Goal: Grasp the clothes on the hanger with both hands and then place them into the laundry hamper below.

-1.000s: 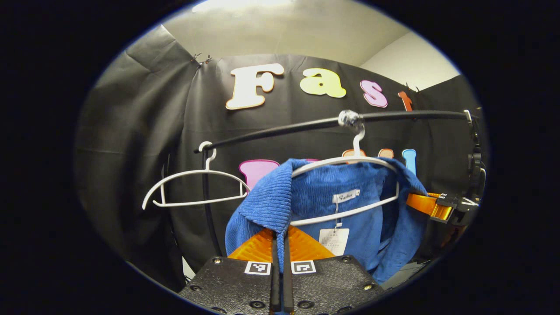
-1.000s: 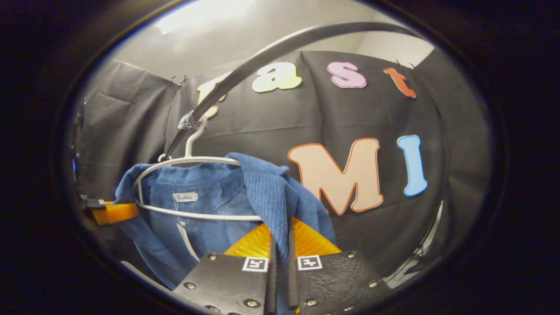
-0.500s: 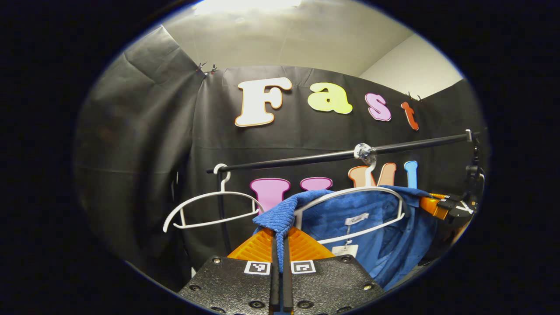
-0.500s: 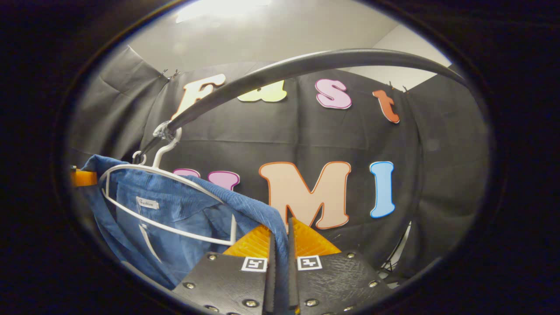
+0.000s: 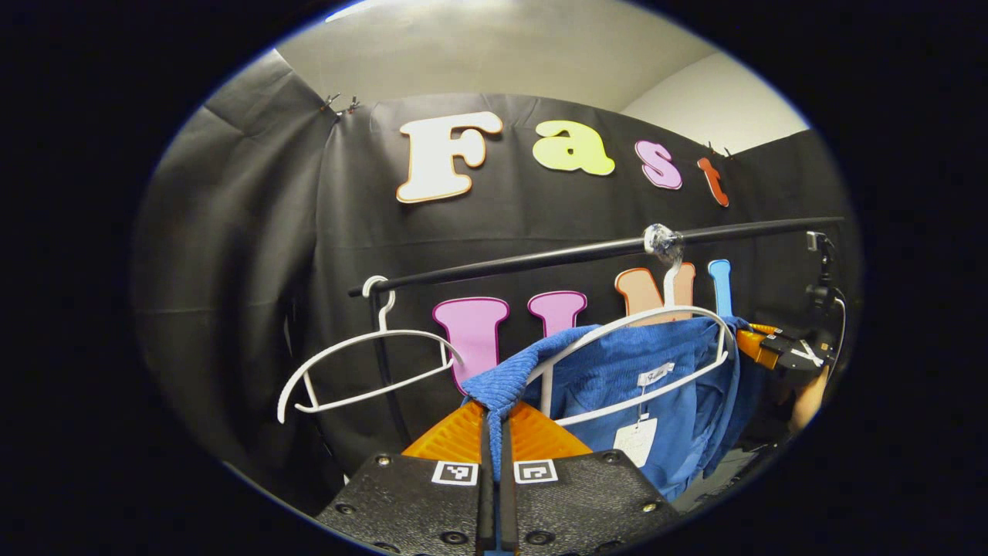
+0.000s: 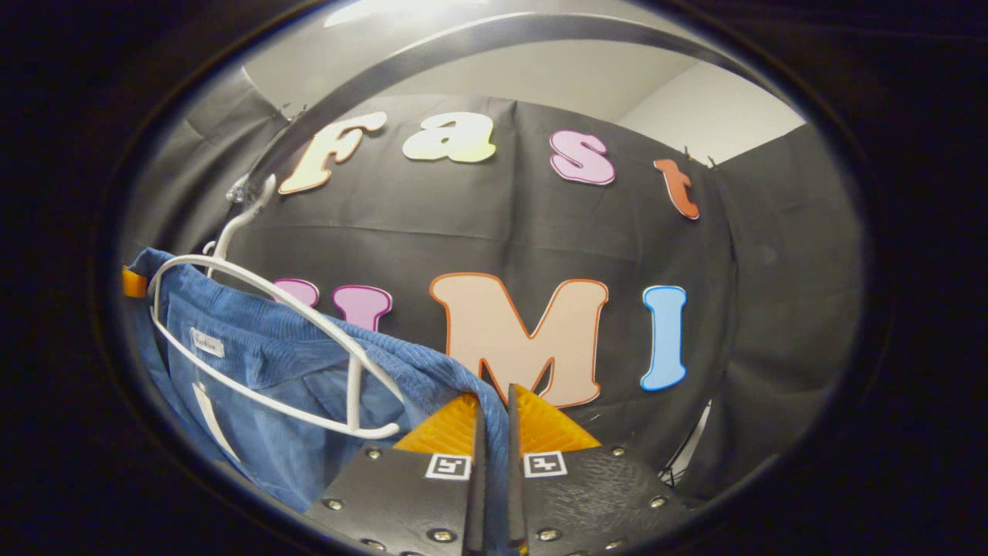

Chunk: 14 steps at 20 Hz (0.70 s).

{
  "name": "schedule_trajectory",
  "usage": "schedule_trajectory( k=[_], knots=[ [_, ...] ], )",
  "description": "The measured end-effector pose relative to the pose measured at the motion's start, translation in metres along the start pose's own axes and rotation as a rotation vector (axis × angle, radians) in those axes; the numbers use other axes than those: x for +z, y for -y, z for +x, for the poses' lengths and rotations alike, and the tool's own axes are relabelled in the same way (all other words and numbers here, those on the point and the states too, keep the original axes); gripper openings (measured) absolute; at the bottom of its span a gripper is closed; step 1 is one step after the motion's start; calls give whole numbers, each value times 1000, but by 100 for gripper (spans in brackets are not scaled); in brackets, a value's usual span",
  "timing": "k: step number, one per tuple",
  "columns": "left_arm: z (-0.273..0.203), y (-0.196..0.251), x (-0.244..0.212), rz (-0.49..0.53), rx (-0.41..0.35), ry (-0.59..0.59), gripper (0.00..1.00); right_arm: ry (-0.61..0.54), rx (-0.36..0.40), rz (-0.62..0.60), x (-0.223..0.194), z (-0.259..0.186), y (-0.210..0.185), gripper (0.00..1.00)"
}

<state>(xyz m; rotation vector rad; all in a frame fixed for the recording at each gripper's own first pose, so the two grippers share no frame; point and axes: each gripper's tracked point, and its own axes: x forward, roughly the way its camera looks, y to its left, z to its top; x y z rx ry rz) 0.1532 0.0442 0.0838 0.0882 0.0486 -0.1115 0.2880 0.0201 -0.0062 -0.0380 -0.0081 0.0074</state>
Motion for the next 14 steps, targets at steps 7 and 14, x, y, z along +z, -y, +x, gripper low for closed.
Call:
schedule_trajectory(
  k=[7, 14],
  knots=[
    [16, -8, -20, -39, -35, -5, 3, -120, -40, 69, -62, 20, 13, 11],
    [30, -16, -13, -94, -155, 11, 2, -128, -8, 82, -76, 19, 1, 11]
  ],
)
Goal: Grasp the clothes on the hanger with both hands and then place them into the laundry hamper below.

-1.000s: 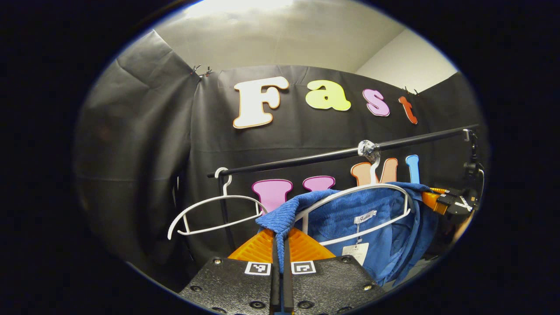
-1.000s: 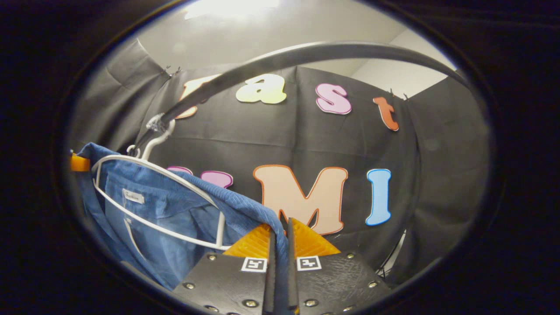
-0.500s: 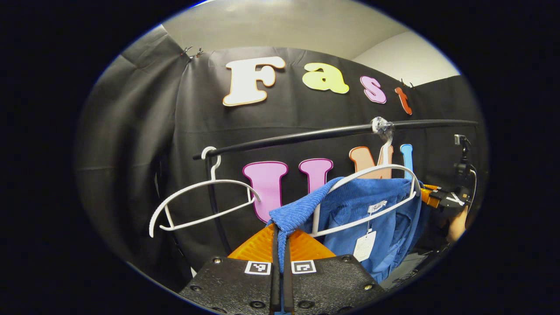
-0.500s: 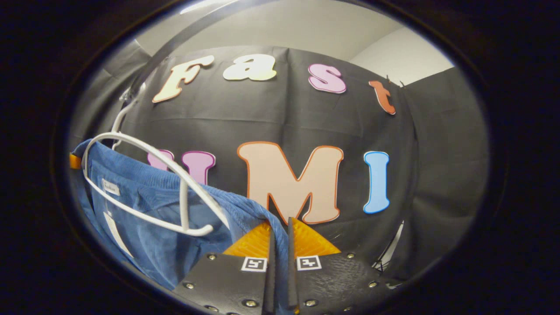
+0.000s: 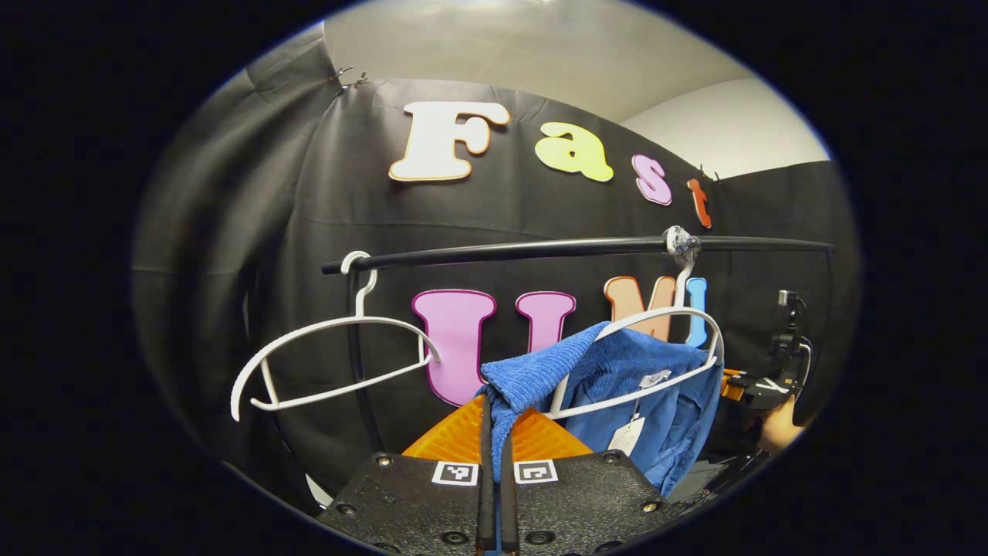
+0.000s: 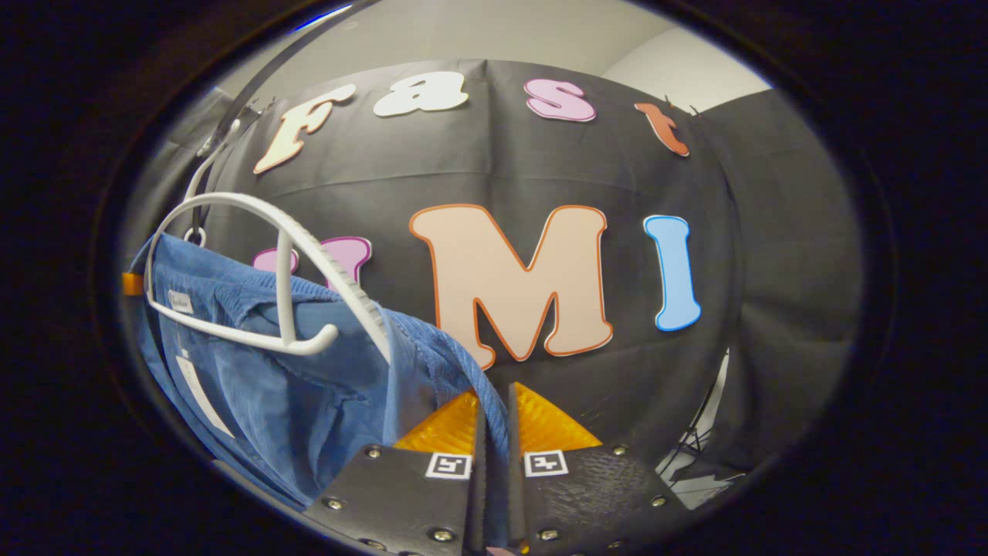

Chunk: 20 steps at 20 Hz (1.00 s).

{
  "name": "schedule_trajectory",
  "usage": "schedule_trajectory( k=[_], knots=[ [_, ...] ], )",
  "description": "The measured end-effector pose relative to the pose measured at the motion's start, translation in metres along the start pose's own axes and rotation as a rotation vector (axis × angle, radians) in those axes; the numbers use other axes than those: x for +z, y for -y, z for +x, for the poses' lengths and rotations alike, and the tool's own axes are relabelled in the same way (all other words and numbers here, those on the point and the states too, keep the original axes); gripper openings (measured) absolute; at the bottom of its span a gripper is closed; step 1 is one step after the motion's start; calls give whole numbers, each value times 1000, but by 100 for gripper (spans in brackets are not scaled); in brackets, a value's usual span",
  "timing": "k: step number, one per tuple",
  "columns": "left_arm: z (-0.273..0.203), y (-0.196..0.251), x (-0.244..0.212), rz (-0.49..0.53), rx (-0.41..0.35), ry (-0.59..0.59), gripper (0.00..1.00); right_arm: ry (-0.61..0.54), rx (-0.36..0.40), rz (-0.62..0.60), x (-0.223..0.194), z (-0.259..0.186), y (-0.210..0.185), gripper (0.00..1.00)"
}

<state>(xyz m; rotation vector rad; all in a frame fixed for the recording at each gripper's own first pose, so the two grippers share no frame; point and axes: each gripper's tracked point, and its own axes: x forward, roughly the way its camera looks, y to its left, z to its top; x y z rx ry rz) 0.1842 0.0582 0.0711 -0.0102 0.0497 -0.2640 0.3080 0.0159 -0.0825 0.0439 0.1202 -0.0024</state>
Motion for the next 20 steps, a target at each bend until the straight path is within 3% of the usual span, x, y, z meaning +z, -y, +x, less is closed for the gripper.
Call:
schedule_trajectory(
  k=[6, 8, 11, 15, 17, 20],
  knots=[
    [10, -1, -16, 13, -161, -38, 3, -43, 3, -65, -17, 5, -3, 11],
    [17, -26, -35, 11, -109, -72, 2, -55, 18, -48, -28, 5, -8, 10],
    [14, -4, -70, -122, -171, -169, 3, -76, 22, -23, -49, 3, -11, 11],
    [5, 4, -86, 42, -124, -117, 3, -64, 12, -2, -52, -9, -6, 11],
    [-12, 17, -90, 43, -147, -117, 3, -58, 11, 6, -48, -19, 1, 11],
    [-24, 15, -88, 28, -105, -106, 3, -52, 10, -14, -41, -37, 11, 11]
  ],
)
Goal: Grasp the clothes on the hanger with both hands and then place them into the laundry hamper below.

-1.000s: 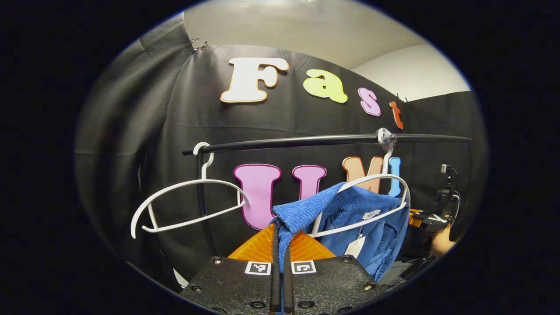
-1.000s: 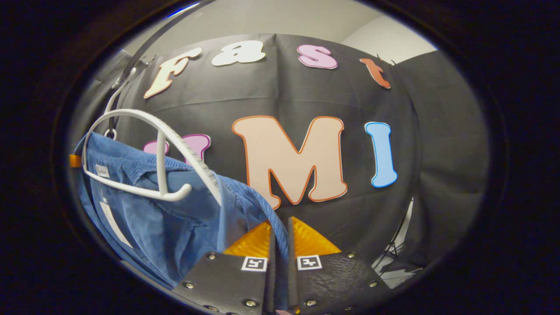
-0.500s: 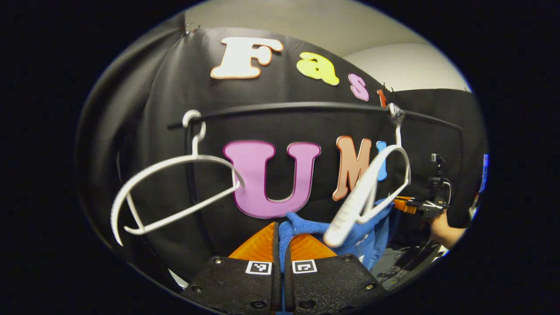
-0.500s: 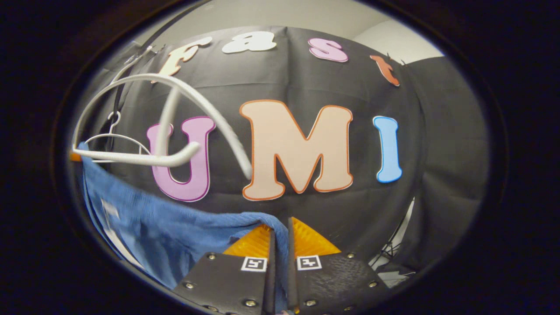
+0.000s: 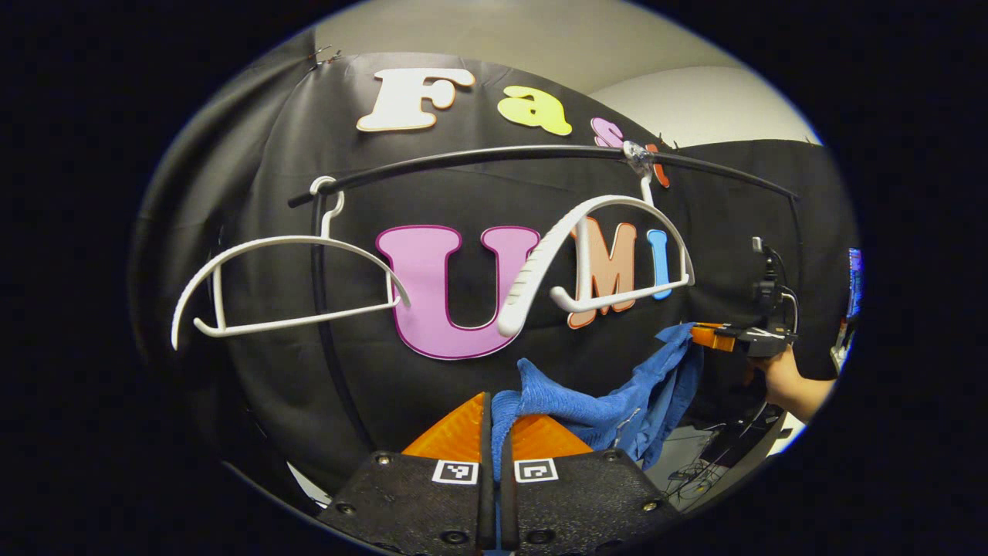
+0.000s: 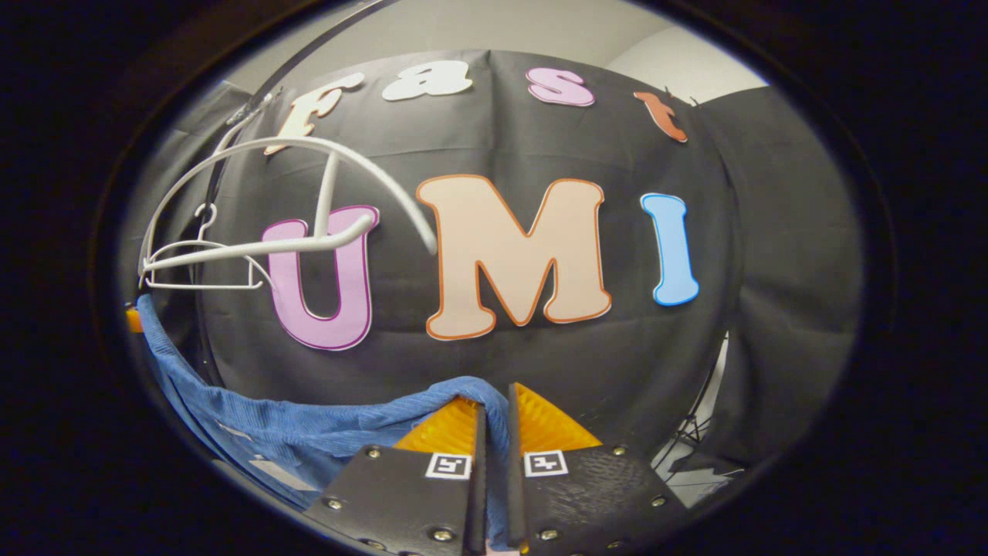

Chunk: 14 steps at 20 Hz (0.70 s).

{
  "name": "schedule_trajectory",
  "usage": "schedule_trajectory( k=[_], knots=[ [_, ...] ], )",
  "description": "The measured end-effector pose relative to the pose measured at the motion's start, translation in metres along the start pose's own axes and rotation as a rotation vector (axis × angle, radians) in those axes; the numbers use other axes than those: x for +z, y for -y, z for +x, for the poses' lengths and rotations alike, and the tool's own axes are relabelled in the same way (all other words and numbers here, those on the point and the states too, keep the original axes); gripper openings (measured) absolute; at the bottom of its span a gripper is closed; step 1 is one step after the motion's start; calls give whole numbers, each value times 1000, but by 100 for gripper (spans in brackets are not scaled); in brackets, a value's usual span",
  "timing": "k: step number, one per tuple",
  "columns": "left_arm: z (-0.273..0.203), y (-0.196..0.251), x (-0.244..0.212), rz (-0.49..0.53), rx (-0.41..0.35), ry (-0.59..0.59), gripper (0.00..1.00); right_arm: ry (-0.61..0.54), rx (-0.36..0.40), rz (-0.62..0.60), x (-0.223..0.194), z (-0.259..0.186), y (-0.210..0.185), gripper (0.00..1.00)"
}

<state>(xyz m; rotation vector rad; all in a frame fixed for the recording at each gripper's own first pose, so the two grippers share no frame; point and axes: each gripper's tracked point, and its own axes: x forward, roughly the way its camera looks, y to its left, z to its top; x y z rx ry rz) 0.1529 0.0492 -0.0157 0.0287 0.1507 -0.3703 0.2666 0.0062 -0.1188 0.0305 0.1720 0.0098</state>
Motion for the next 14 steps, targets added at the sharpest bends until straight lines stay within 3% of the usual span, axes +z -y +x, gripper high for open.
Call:
schedule_trajectory(
  k=[4, 9, 14],
  knots=[
    [-16, 12, -3, -64, -1, 0, 3, 16, 9, -14, 22, -32, 7, 11],
    [-20, 42, 6, -75, -8, 13, 3, 74, 45, -18, 65, -72, 1, 11],
    [-23, 100, 14, -72, -106, 23, 3, 118, 87, -88, 96, -109, -17, 11]
  ],
)
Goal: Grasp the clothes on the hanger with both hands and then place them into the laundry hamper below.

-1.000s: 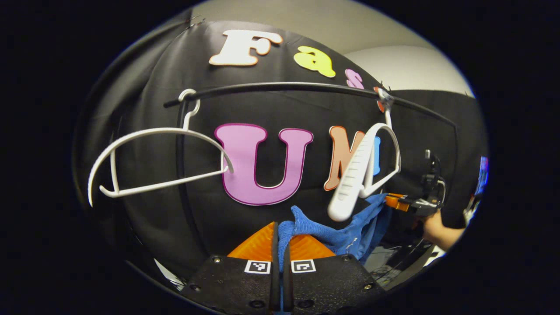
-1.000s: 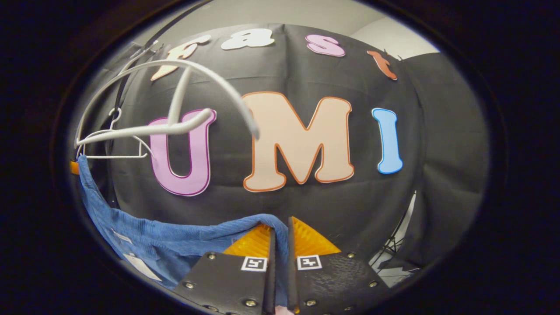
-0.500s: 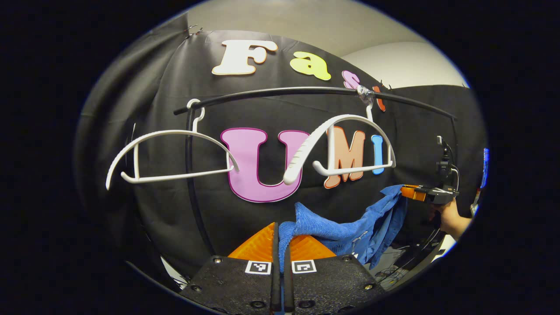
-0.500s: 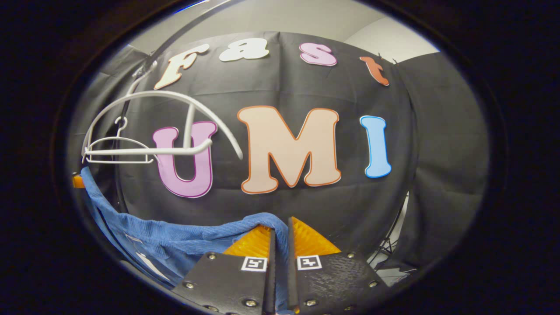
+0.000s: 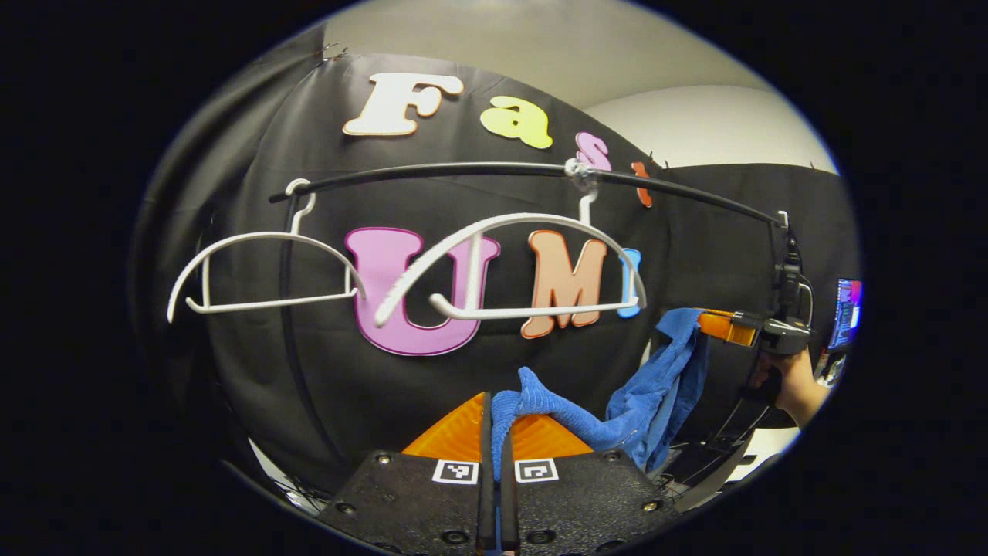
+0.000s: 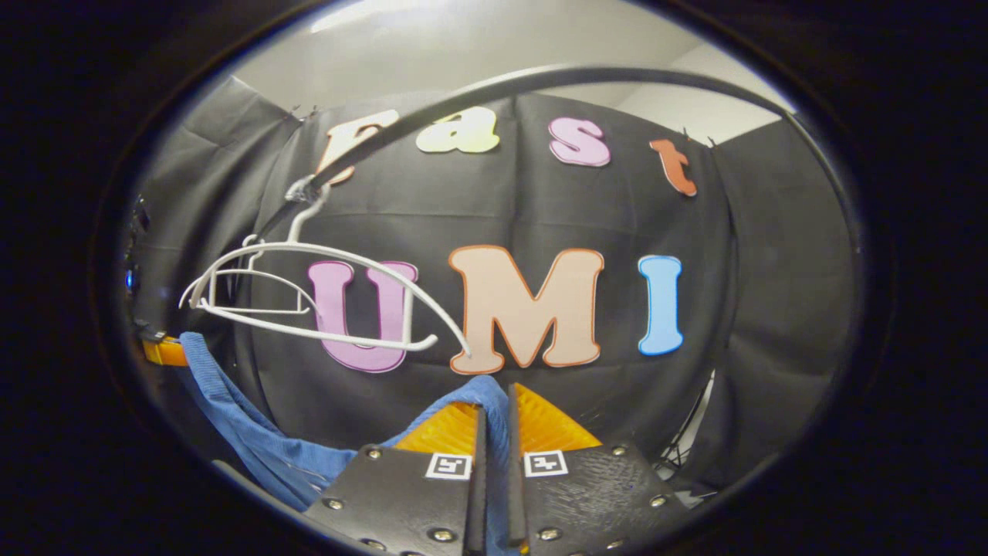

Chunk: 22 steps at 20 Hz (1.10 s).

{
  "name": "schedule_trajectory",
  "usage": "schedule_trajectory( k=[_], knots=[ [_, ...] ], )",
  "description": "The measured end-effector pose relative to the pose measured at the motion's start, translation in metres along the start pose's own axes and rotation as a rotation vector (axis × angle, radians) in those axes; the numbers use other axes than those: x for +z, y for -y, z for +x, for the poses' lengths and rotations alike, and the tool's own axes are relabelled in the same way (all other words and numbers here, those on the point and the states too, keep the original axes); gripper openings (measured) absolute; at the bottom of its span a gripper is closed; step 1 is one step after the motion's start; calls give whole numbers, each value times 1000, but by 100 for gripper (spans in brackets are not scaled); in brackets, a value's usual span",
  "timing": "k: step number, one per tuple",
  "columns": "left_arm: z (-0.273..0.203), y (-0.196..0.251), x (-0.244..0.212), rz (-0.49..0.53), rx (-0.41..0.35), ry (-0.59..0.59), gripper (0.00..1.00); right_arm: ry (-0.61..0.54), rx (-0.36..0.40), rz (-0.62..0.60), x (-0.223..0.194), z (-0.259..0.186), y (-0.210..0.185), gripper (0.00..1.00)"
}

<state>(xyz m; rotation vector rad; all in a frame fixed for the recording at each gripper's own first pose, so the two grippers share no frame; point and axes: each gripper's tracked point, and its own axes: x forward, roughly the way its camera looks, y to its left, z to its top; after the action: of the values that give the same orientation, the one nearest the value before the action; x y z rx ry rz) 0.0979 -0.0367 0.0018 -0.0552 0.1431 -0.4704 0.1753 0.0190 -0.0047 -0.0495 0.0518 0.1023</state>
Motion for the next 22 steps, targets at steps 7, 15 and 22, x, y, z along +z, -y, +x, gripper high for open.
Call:
schedule_trajectory(
  k=[7, 15, 22],
  knots=[
    [3, 63, 31, 77, -47, 73, 2, 20, 88, 41, 25, -19, -48, 10],
    [8, 84, 75, 27, 27, 163, 3, 67, 132, 185, 60, -41, -57, 10],
    [3, 107, 71, 33, 45, 189, 3, 93, 136, 152, 54, -60, -87, 11]
  ],
)
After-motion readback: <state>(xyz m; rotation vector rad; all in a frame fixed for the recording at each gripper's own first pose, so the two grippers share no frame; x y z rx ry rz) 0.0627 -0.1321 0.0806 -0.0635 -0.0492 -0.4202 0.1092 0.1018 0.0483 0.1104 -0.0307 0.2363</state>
